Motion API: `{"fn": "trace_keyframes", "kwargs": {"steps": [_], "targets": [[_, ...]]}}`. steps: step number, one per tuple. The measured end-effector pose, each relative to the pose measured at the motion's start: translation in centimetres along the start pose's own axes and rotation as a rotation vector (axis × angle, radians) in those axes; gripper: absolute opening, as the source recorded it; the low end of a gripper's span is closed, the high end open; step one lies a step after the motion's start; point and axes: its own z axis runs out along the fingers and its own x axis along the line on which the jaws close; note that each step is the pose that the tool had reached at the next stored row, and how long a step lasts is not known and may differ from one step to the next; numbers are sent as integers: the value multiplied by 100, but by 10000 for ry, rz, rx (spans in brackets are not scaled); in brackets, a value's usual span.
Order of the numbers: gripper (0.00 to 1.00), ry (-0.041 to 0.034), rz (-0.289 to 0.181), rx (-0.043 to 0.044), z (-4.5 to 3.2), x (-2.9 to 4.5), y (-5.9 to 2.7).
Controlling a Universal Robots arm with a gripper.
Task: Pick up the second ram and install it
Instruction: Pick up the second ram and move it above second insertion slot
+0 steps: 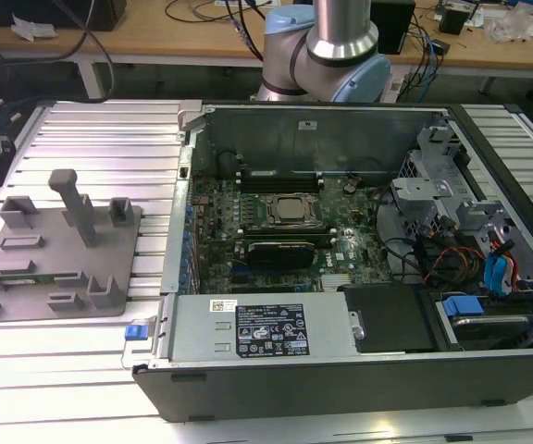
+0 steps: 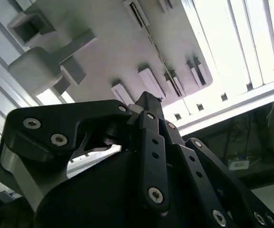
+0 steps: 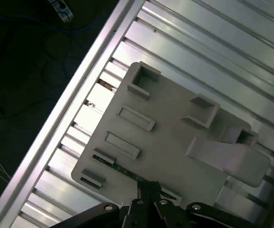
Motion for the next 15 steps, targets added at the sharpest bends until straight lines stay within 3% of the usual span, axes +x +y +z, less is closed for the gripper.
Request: {"fn": "trace_keyframes", "kwargs": {"steps": [4,11,15], "targets": [[8,50,-1104,-26,2,0,0],[8,119,-2634,-61,4,0,0],[8,188,-4169,-98,7,0,0]]}}
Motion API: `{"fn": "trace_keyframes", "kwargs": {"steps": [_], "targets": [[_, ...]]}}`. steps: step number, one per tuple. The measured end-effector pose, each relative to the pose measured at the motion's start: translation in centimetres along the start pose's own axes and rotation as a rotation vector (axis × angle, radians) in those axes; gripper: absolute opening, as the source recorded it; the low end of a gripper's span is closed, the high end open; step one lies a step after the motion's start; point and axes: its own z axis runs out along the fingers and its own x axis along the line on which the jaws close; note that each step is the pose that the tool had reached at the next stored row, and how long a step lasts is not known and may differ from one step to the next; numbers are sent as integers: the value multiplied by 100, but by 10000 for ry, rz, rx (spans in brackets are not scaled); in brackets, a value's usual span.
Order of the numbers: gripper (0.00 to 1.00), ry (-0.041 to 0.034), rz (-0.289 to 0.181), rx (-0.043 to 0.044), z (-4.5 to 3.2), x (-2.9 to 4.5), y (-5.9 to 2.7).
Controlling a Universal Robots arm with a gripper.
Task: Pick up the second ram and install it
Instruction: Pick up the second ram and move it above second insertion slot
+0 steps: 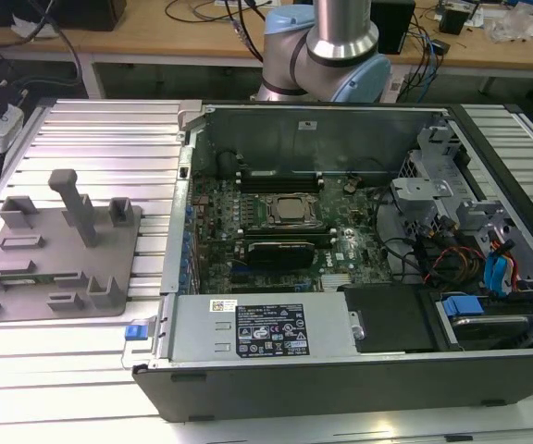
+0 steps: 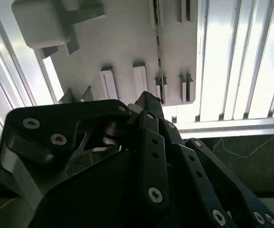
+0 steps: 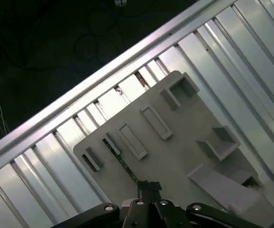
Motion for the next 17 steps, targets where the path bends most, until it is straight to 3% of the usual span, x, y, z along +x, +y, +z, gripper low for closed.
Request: {"fn": "trace_keyframes", "kwargs": {"steps": [4,7,9,13,17], "targets": [[8,89,-1954,-45,3,0,0],[8,121,-2684,-62,6,0,-1],[8,170,-3755,-87,11,0,-1],[8,216,-4768,-112,21,0,-1],[8,222,-4901,-114,24,1,-1]]}}
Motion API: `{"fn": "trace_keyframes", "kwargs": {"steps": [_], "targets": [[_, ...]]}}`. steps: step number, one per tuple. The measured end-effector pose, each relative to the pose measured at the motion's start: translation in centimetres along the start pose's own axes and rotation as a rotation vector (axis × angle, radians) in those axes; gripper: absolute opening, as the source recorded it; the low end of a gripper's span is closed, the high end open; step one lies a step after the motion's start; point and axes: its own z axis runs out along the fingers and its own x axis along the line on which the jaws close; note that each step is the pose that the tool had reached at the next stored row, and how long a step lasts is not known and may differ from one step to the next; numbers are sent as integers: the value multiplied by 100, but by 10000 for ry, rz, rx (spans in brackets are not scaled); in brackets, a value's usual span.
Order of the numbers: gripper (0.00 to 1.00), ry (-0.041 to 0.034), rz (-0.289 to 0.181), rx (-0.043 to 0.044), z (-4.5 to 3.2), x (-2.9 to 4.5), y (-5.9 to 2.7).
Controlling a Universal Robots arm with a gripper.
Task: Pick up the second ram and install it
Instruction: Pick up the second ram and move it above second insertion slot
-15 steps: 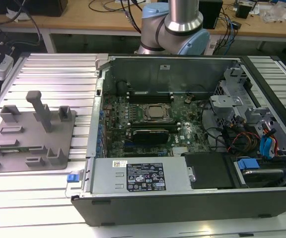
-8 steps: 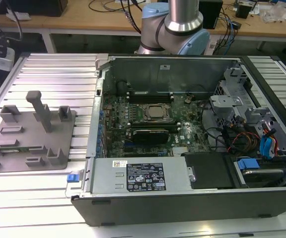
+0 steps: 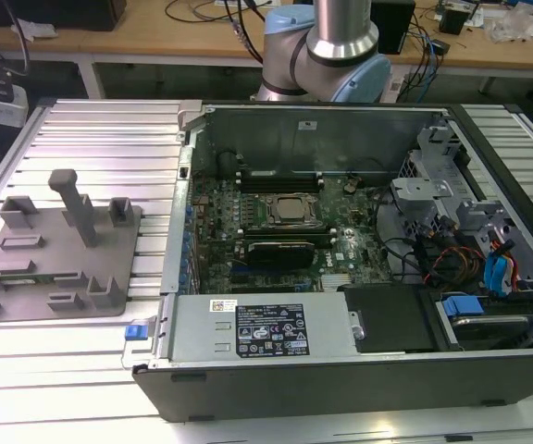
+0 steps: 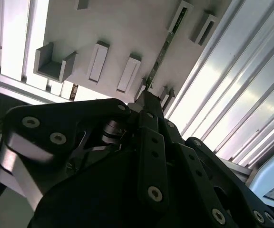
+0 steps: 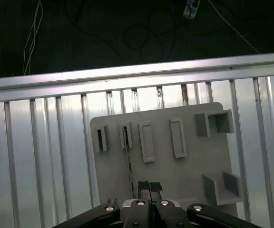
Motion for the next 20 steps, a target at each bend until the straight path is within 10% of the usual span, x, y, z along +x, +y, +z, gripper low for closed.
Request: {"fn": "trace_keyframes", "kwargs": {"steps": [20], "targets": [[8,-20,-8,-2,181,4,-8]]}}
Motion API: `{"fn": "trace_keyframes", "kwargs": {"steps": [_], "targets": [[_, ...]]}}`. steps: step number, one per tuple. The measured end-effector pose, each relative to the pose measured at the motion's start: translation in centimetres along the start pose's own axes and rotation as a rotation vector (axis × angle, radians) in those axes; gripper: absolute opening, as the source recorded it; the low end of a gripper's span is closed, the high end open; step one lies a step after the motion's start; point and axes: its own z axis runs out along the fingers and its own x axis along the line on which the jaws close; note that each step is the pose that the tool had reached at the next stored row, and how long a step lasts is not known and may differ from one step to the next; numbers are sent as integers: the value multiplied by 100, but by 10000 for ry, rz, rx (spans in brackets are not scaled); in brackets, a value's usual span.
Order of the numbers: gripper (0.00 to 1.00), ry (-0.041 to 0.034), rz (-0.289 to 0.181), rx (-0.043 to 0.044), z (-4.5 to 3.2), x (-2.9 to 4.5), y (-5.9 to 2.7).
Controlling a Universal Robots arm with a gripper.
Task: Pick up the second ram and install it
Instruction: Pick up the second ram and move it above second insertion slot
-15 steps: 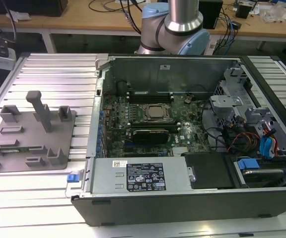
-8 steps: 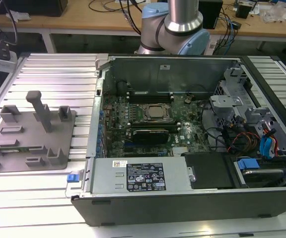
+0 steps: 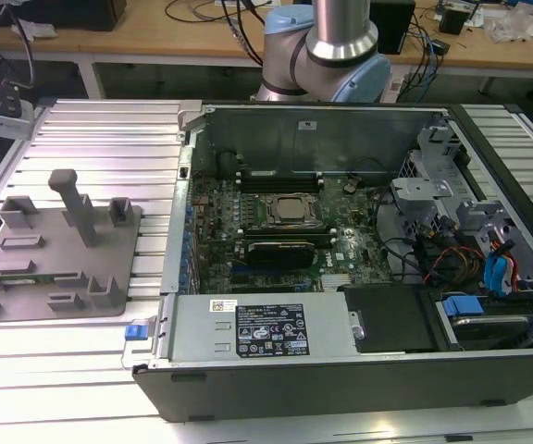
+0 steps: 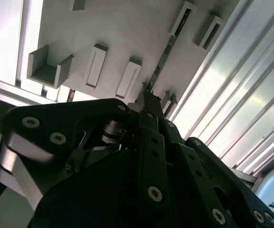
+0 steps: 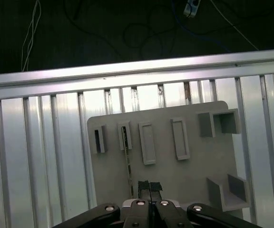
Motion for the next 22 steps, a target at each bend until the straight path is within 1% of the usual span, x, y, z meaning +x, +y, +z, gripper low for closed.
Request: {"fn": "trace_keyframes", "kwargs": {"steps": [1,3,4,5,7,9,13,17,19,22], "targets": [[8,0,0,0,14,0,0],[8,1,-6,0,94,2,-4],[8,0,-8,0,118,4,-5],[8,1,-31,-1,155,16,-8],[8,3,-99,-3,206,76,-16],[8,5,-130,-4,232,103,-20],[8,10,-222,-8,330,163,-29],[8,12,-287,-8,381,166,-33],[8,13,-302,-9,390,166,-38],[8,13,-307,-8,412,162,-87]]}}
